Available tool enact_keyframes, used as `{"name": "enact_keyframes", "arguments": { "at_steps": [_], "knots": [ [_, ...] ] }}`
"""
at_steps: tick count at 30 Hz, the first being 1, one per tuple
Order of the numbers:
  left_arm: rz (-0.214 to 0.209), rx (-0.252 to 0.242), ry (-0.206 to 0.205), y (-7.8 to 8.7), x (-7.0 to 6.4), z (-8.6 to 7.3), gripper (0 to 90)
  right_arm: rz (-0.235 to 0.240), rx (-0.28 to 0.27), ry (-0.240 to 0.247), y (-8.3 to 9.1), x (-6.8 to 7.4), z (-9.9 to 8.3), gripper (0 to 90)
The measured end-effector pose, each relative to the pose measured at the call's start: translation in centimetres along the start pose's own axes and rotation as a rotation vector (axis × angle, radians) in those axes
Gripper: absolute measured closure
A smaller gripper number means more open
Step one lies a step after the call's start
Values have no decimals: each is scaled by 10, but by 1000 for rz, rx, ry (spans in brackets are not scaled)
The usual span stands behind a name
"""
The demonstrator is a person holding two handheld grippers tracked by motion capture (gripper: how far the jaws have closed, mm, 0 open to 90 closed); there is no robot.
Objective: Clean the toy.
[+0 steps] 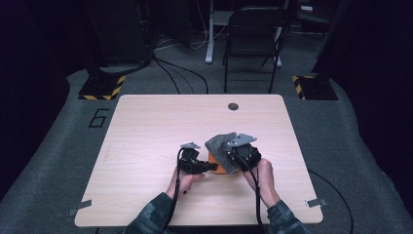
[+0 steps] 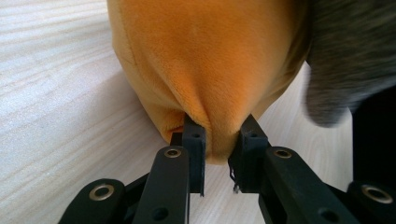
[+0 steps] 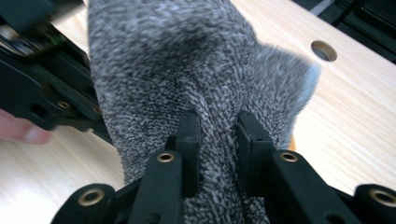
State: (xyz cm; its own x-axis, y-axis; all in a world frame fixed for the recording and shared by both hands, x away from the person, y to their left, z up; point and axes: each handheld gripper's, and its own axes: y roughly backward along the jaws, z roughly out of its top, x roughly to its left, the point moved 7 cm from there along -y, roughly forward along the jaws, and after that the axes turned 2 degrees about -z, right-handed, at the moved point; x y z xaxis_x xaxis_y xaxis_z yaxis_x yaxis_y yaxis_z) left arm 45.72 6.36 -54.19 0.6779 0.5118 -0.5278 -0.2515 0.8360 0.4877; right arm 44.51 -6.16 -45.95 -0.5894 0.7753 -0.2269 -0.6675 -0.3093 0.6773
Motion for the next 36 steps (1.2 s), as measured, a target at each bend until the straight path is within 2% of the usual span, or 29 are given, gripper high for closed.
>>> {"name": "enact_keyframes", "arguments": {
  "at_steps": [1,4,10,16,19,21,22,24,27,31,35,36],
  "knots": [
    [1,-1,-7,0,0,0,776,-16,11,15,-2,-1,-2,736],
    [16,3,-43,0,0,0,775,-22,14,-5,-3,-5,-5,735],
    [21,-2,-61,-1,-1,0,774,-45,26,-42,-4,-25,-16,735],
    [23,-4,-61,-1,-1,0,773,-75,74,-128,-14,-50,-36,734],
    [23,-4,-62,-2,-1,0,772,-146,134,-117,-28,-62,-53,733],
    [25,-5,-64,-2,-1,0,771,-137,179,-148,-40,-69,-66,733],
    [25,-4,-66,-2,-1,0,771,-138,185,-145,-43,-72,-70,732],
    [28,-4,-67,-2,-2,0,770,-114,201,-175,-44,-76,-74,732],
    [34,-4,-67,-2,-1,0,768,-105,161,-191,-32,-78,-65,732],
    [33,-7,-58,-3,1,0,765,-96,73,-182,-6,-68,-39,731],
    [35,-2,-72,-4,-1,0,765,-80,-11,-105,16,-46,-13,731],
    [40,-11,-73,-5,-2,1,765,-68,-29,-99,19,-41,-8,731]
  ]
}}
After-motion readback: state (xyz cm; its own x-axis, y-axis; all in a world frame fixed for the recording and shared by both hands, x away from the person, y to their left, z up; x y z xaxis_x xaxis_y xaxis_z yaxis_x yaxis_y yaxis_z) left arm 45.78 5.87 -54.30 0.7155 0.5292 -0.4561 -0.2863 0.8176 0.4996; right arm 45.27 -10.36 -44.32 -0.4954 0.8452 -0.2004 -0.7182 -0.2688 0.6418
